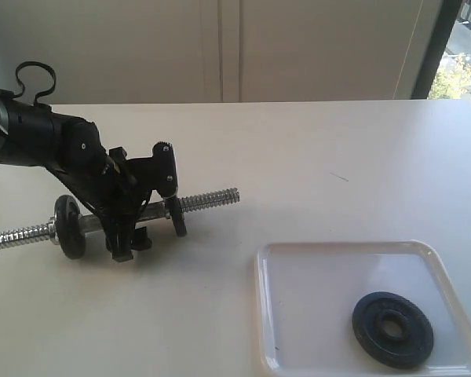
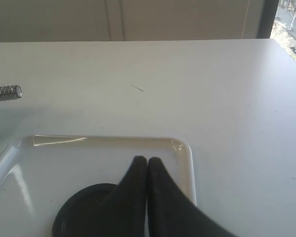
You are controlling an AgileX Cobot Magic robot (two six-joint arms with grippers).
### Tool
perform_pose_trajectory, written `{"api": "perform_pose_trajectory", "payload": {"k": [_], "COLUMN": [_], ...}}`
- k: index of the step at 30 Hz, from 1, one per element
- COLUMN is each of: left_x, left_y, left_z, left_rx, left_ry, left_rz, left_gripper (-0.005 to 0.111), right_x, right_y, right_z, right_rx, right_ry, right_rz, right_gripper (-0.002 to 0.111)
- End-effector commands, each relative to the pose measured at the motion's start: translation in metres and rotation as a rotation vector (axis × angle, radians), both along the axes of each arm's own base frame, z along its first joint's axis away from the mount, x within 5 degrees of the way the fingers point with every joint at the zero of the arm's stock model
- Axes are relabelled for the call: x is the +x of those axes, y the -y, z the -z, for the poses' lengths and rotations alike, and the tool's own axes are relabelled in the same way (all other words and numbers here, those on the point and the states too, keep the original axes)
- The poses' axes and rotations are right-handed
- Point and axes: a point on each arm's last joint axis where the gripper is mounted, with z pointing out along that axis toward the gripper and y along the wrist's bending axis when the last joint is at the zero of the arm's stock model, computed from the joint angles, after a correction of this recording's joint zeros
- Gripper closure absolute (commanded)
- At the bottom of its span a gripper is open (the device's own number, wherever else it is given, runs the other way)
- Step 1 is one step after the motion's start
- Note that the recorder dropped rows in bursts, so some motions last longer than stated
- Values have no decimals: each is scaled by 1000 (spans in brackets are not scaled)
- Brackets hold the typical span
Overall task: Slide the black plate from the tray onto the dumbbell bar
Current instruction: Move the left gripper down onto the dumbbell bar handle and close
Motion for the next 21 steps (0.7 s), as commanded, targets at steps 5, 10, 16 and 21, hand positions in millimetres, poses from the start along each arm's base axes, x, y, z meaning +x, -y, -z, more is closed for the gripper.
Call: {"api": "perform_pose_trajectory", "payload": {"k": [5,10,16,21], "left_x": [-2,-2,-3,-3], "left_y": [2,2,2,2], "left_z": [1,2,2,2], "left_rx": [-6,-4,-1,-15], "left_ry": [-16,-22,-32,-42], "left_rz": [-7,-7,-7,-41], "left_gripper": [41,61,86,102], "right_x": [0,0,0,0], "right_y": [0,0,0,0], "right_z": [1,1,1,1], "right_rx": [-5,-5,-5,-5], "right_ry": [5,5,5,5], "right_rz": [-3,-3,-3,-3], "right_gripper": [108,108,108,108]}}
